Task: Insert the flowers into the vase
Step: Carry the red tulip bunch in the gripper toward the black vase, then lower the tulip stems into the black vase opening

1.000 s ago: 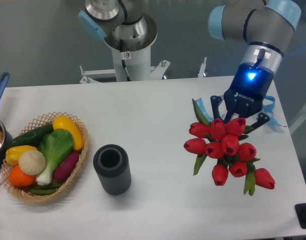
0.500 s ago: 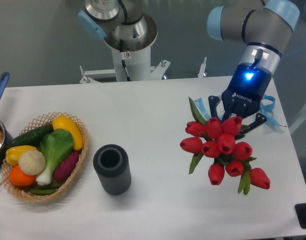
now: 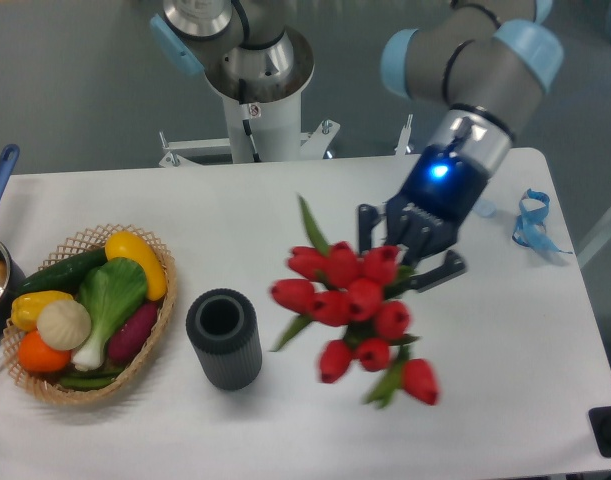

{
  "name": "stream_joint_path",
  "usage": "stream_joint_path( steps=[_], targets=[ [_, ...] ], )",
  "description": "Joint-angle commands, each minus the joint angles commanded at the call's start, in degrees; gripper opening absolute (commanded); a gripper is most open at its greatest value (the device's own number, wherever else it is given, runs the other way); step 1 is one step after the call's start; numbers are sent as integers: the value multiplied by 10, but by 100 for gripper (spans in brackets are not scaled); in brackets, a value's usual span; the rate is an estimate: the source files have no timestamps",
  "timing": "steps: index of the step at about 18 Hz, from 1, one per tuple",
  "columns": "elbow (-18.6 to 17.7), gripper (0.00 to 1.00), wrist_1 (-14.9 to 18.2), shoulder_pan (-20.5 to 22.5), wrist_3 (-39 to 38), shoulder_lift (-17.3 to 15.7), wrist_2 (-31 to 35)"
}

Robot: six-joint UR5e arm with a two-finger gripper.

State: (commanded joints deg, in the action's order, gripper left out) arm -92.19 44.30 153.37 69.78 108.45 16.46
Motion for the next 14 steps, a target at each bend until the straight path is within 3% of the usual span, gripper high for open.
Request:
stream_joint_path(
  steps=[6, 14],
  targets=[
    [-26, 3, -4, -32, 33, -3, -116],
    [-66, 3, -4, -82, 54, -22, -122]
  ],
)
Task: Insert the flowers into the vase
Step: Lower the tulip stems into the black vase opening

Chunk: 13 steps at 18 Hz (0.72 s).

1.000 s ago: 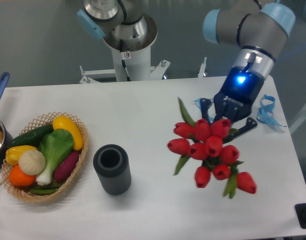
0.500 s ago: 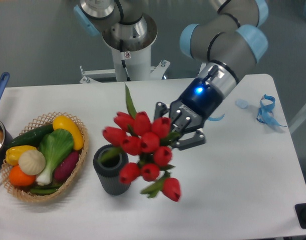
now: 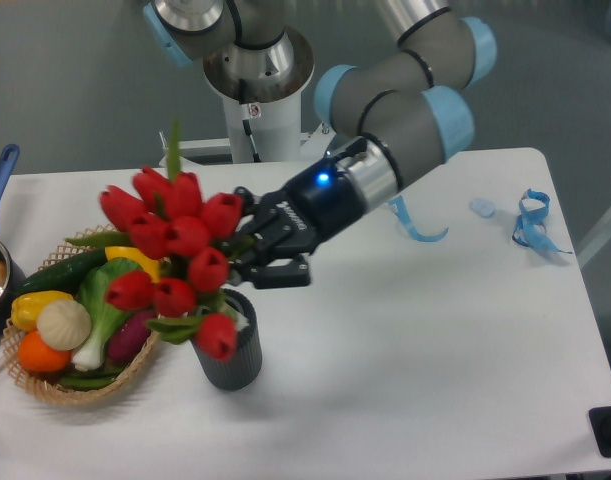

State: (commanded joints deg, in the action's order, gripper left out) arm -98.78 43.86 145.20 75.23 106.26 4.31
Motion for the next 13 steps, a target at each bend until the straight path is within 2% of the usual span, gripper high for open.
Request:
stream_joint_path(
  steps=[3, 13],
  targets=[
    [-25, 3, 0, -2, 42, 2, 0],
    [-36, 3, 0, 9, 46, 4, 1]
  ],
)
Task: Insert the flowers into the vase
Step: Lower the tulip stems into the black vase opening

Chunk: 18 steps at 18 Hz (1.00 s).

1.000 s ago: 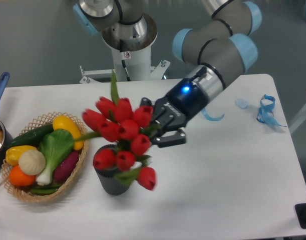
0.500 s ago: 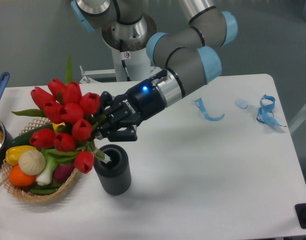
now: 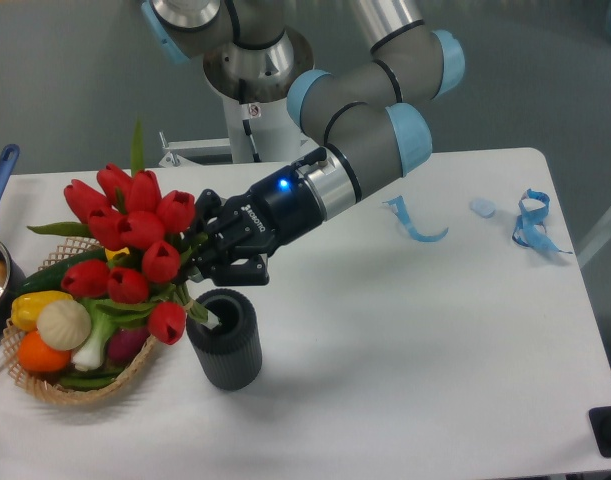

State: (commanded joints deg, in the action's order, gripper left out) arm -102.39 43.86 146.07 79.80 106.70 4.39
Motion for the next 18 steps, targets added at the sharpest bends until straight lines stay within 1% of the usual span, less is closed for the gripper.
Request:
stream_joint_path(
  steps=[4, 10, 18],
  targets=[
    [-28, 3, 0, 5, 24, -1, 1],
    [-33, 4, 2, 3, 23, 6, 5],
    [-51, 4, 0, 5, 25, 30, 22]
  ],
)
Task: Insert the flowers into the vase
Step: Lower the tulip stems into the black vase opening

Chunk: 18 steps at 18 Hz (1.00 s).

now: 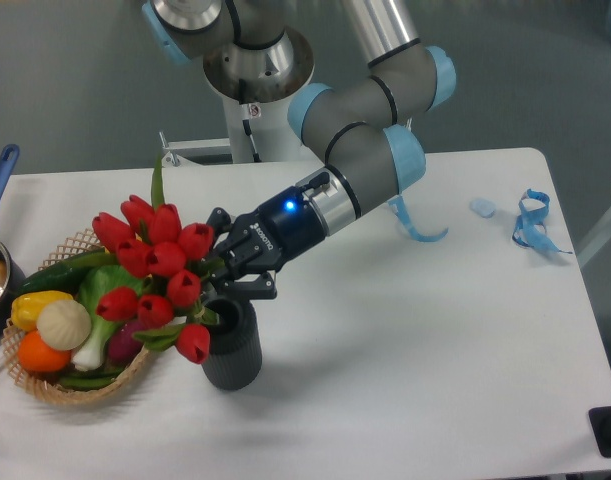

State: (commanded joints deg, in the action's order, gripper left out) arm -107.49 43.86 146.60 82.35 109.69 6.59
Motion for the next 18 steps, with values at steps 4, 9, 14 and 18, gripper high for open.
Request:
stream_joint_path(
  steps=[4, 9, 14, 18],
  targets=[
    [-10, 4, 0, 17, 17, 4, 0],
    [-14, 4, -2, 33, 19, 12, 1],
    [-39, 4, -2, 31, 46, 18, 9],
    [-44, 11, -3, 27, 64, 31, 34]
  ],
)
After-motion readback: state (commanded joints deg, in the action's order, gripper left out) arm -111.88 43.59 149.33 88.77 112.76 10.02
